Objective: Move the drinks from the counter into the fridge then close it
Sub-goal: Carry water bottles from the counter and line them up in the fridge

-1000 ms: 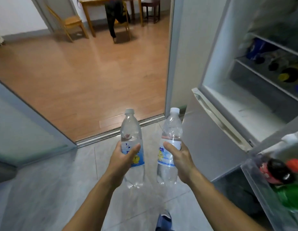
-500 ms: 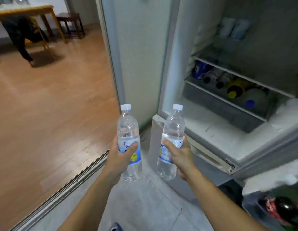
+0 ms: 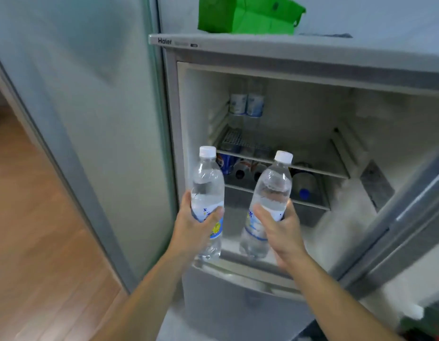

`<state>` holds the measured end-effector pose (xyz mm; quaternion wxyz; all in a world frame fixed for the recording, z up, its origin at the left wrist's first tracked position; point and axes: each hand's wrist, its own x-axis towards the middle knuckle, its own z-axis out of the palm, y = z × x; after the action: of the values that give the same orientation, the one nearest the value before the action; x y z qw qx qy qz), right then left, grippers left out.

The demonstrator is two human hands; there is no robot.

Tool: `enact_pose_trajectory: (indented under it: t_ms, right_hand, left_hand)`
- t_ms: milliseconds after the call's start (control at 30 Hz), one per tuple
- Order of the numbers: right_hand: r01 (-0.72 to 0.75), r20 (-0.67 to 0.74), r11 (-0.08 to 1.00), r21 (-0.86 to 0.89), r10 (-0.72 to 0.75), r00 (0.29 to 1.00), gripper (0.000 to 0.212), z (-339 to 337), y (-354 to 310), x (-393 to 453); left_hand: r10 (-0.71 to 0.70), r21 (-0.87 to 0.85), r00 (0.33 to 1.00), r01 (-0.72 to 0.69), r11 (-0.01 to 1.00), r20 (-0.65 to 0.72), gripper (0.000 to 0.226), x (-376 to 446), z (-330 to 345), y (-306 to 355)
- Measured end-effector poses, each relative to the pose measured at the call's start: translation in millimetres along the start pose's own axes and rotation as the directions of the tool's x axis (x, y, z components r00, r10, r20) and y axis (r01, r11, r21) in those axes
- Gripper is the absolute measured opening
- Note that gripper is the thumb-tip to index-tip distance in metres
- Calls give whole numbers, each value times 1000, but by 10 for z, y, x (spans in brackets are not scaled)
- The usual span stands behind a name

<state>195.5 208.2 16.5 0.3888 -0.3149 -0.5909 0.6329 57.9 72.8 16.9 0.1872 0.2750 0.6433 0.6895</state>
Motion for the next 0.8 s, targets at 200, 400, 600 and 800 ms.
enact_pose_trajectory:
  t_ms: [200,400,600,800]
  right_hand:
    - [146,-116,988,40,-141,983,39,29,-413,968]
    - [216,-87,976,-5,-215,973,44,89,-710,1816]
    - [224,-128,972,-64,-231,965,55,253,-720,2432]
    - [233,-93,970,-73,-239,967,64,432,-613,2803]
  left_hand:
    - [96,66,995,-96,993,-1,50,954,516,364]
    - [133,46,988,-129,991,-83,45,1742,824,526]
    - [321,125,946,-314,941,-46,51,2347,1099,632]
    - [293,161,956,-286,945,-16,74,2802,1284,509]
